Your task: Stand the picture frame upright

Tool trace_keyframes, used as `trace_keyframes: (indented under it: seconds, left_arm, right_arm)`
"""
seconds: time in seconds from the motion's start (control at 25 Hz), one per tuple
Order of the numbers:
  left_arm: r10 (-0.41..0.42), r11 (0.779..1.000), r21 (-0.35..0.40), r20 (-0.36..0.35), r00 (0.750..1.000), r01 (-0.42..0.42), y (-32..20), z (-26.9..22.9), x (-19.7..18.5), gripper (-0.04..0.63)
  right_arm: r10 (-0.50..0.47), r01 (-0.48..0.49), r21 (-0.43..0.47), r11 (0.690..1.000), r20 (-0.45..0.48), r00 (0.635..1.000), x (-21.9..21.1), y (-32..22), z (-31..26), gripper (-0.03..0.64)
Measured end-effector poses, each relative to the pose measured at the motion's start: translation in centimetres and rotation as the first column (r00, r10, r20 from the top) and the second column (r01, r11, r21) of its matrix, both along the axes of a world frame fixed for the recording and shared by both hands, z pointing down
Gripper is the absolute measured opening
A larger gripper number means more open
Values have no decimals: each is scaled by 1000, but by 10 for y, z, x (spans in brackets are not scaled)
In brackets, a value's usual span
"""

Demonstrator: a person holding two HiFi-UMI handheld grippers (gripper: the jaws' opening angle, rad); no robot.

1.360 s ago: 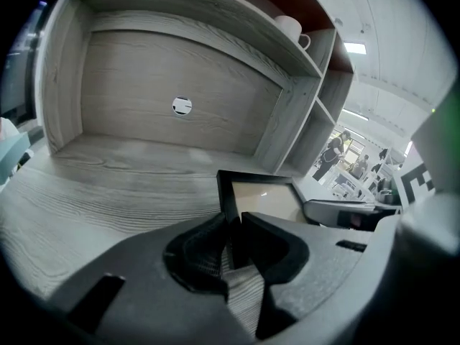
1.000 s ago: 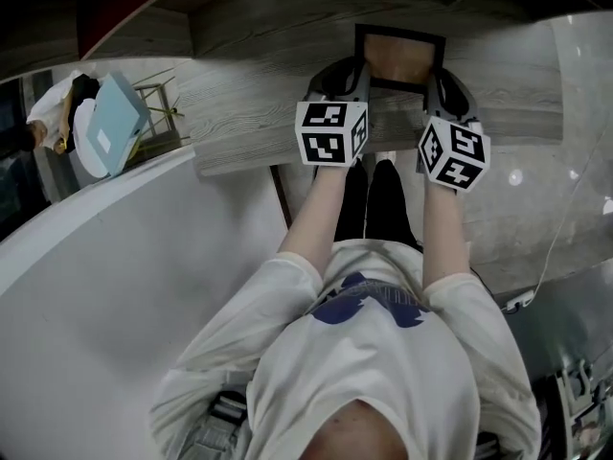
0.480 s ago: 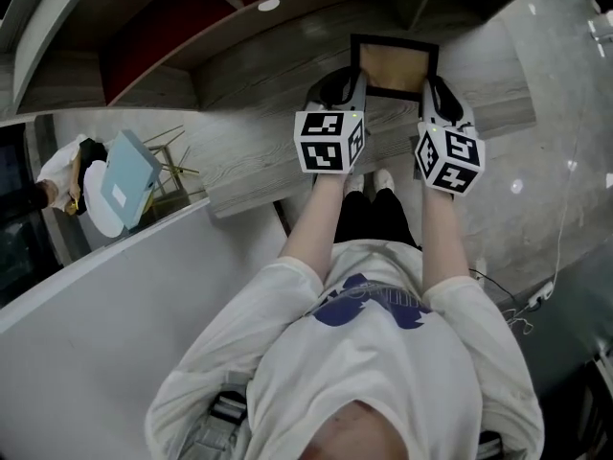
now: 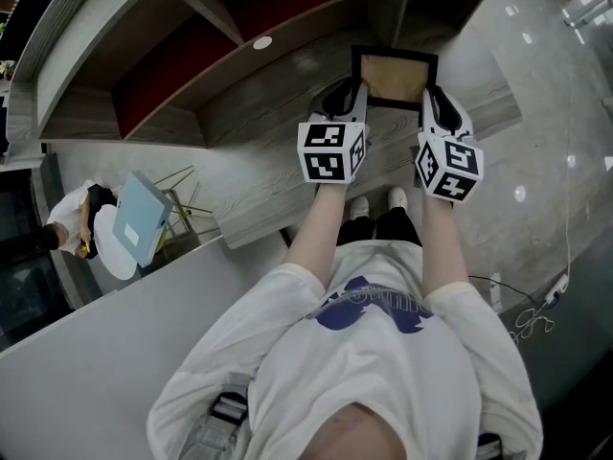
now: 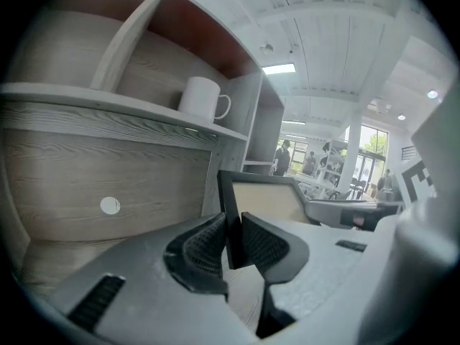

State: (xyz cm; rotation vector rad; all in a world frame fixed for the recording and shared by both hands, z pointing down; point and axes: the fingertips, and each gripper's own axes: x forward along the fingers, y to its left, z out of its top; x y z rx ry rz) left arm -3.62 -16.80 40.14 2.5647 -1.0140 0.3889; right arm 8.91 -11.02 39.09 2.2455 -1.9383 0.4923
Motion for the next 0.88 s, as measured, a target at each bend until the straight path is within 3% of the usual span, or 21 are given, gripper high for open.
trace_keyframes:
  seconds: [0.4, 0.88]
  left_arm:
    - [-5, 1000, 0, 12, 1000, 5, -3, 5, 30, 75]
    - [-153, 987, -33, 37, 988, 154, -22, 28, 77, 75]
  right_arm:
    - [-18, 18, 4, 1000, 13, 1000, 30, -3, 5, 61]
    - [-194, 195, -23, 981, 39, 980, 84, -43, 28, 63]
